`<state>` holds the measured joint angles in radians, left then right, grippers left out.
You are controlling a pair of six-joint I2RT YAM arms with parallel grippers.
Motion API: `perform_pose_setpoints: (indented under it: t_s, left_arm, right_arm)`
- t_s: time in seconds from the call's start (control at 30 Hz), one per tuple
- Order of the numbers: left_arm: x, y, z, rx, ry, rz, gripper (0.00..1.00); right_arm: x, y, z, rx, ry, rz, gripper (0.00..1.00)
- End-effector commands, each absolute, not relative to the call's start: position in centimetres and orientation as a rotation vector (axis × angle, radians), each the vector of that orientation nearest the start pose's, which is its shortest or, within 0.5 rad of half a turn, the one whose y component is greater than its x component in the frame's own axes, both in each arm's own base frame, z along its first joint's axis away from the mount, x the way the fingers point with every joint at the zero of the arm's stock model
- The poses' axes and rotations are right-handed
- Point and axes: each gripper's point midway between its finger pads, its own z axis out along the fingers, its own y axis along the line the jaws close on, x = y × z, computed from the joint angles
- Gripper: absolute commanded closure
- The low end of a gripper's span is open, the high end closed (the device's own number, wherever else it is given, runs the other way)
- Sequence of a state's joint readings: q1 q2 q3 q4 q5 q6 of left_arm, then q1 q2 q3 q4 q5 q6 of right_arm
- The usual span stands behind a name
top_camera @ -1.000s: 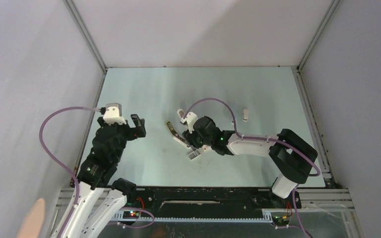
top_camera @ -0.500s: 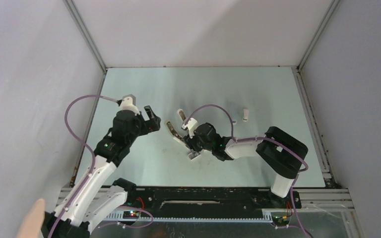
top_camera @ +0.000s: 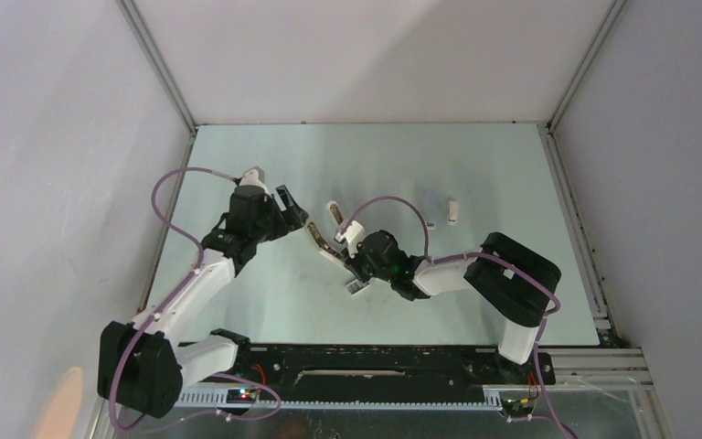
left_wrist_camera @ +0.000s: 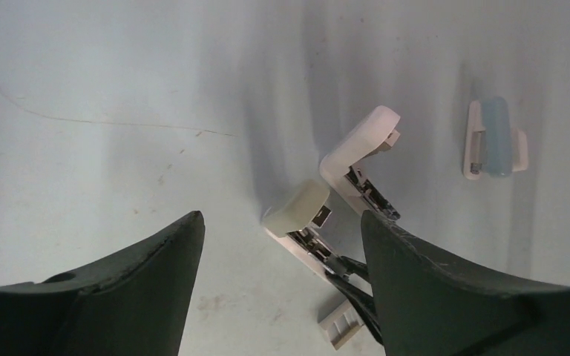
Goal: Load the staples into the stapler
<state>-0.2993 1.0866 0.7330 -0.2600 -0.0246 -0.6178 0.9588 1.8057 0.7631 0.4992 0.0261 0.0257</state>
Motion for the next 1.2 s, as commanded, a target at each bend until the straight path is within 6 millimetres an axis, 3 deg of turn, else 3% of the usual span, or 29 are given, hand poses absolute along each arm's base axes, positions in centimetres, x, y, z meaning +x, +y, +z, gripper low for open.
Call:
perform_pose_setpoints:
  t_s: [0.0,0.1,0.43,0.8,1.17]
  left_arm:
    - [32.9,-13.9,15.8,-0.351,2.151,-0.648,0.23]
    - [33.1,-14.5,14.9,-0.346,2.165,-0.674,0.33]
    - [34.2,-15.0,12.8,-0.349,2.197,-0.680,0.49]
    - [32.6,-14.7,10.4,-0.359,2.239,-0.668,0.78]
    - [28.7,-16.6,10.1,-0.317,2.206,-0.620,0.78]
  right_arm:
    - [26.7,37.0,2.8,-0.943,1.891,0.557,0.84]
    - [26.6,37.0,2.6,-0.950,1.890,0.556,0.87]
    - [26.6,37.0,2.1,-0.955,1.892,0.554,0.89]
    - [26.5,37.1,2.2,-0.946,1.886,0.565,0.90]
    - [26.3,37.2,2.8,-0.911,1.873,0.607,0.90]
